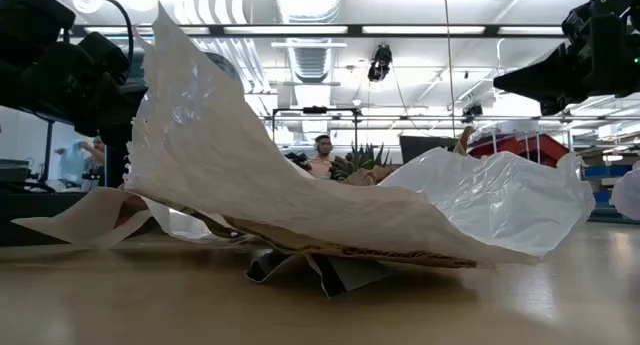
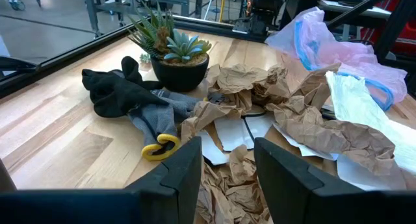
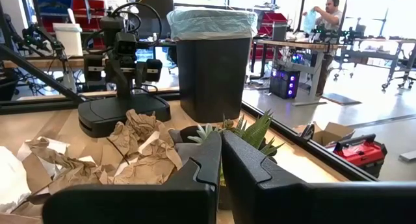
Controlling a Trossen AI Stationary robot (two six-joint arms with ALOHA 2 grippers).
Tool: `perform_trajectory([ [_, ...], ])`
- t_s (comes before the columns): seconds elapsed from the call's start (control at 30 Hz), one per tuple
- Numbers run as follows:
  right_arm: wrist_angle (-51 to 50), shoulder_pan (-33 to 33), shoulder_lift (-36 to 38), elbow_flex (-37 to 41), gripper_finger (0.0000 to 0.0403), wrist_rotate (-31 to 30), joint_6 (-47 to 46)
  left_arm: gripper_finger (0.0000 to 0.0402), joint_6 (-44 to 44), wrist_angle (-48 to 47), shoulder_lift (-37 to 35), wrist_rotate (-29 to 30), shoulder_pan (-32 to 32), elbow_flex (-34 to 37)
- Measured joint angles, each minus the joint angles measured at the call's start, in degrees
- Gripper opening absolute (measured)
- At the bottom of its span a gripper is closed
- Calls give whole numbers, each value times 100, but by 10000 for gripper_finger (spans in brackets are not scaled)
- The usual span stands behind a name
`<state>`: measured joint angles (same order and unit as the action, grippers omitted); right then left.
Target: Place trash/remove bag and relplace
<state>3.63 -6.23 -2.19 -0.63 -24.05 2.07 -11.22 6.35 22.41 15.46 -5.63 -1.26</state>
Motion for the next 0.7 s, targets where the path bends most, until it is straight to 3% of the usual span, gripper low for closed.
perform_trajectory([
  [0.37,1,-1,-1,0,2,-1,69,128,2,-1,1,0,0,0],
  [0.57,1,1,-22,-1,2,36,2600,128,1,-2,0,1,1,-1],
  [0.7,-19,1,-29,1,2,512,1985,128,0,0,0,0,1,-1],
])
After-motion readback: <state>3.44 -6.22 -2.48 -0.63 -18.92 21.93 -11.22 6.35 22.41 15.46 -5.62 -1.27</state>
